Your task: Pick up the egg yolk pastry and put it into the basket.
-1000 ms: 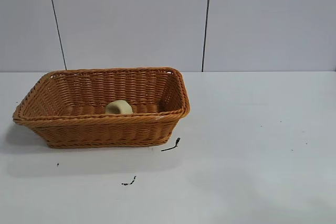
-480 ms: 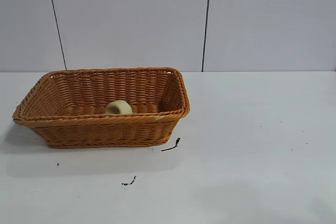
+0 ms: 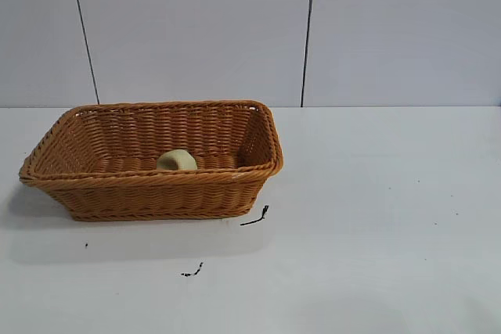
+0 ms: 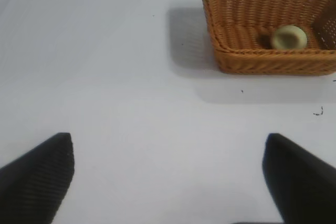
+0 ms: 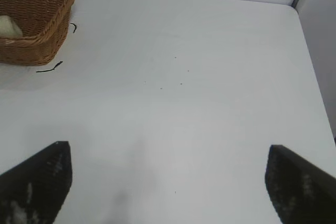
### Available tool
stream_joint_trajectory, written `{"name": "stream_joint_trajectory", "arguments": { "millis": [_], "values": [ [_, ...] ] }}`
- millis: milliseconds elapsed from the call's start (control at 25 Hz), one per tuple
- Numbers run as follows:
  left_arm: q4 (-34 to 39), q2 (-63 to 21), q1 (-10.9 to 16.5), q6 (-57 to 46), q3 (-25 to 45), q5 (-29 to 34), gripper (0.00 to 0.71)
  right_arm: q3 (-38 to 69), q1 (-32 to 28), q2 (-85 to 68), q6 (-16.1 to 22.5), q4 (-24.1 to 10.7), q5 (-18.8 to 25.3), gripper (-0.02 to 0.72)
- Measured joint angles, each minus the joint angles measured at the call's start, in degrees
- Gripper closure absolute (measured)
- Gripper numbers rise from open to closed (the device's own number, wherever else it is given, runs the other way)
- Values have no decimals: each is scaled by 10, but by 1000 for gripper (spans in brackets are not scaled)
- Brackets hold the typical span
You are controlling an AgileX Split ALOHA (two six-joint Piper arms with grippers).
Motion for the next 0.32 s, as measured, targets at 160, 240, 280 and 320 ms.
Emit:
{"name": "stream_joint_trajectory", "arguments": {
  "millis": [160, 240, 280, 320],
  "values": [
    [0, 0, 0, 0, 0, 0, 14, 0, -11, 0, 0, 1, 0, 10],
    [0, 0, 0, 0, 0, 0, 14, 0, -11, 0, 0, 1, 0, 10],
    [0, 0, 0, 0, 0, 0, 14, 0, -11, 0, 0, 1, 0, 10],
    [0, 0, 0, 0, 0, 0, 14, 0, -11, 0, 0, 2, 0, 10]
  ]
}}
